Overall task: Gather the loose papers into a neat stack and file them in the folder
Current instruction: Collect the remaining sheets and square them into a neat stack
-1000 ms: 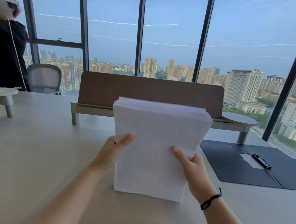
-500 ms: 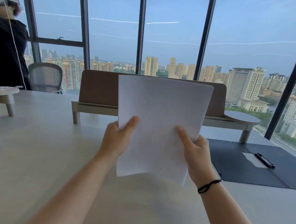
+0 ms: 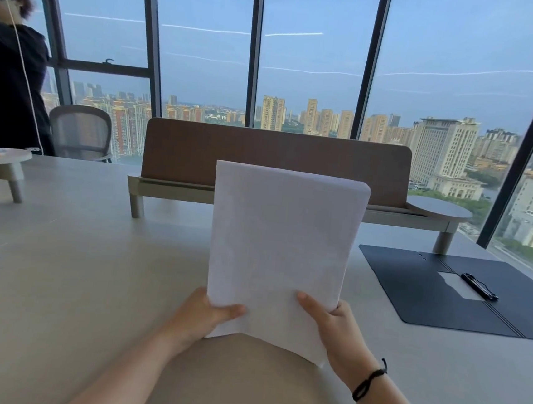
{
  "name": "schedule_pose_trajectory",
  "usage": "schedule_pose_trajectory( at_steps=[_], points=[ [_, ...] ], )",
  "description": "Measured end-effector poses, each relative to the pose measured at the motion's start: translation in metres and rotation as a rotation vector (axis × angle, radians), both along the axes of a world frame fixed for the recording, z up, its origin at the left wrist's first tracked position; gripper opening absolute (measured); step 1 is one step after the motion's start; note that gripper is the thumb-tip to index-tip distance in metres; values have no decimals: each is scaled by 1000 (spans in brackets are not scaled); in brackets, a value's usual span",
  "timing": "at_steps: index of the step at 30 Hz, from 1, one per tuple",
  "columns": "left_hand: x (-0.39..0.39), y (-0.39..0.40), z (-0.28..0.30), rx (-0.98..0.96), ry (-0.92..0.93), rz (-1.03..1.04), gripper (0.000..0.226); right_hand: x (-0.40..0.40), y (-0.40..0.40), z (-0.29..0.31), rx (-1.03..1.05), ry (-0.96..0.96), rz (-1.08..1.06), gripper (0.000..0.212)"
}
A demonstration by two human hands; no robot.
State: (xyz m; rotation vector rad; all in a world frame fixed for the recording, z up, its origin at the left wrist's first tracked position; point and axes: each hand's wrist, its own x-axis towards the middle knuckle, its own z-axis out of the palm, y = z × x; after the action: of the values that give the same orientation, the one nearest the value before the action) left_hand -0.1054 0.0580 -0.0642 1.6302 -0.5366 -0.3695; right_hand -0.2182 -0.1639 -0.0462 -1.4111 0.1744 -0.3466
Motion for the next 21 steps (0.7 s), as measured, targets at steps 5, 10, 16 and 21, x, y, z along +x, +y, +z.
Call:
schedule_pose_trajectory(
  at_steps=[5, 10, 16, 21],
  points=[
    [5, -2, 1, -48, 35, 72, 42, 4, 2, 3, -21, -59, -71, 41],
    [1, -17, 21, -648, 443, 144, 29, 15, 16, 13, 259, -134, -153, 20],
    [-8, -29, 55, -728, 364, 161, 31, 19, 48, 9, 474, -119, 2, 22],
    [22, 9, 83, -580, 145, 277, 33, 10, -6, 19, 588, -207, -31, 34]
  ],
)
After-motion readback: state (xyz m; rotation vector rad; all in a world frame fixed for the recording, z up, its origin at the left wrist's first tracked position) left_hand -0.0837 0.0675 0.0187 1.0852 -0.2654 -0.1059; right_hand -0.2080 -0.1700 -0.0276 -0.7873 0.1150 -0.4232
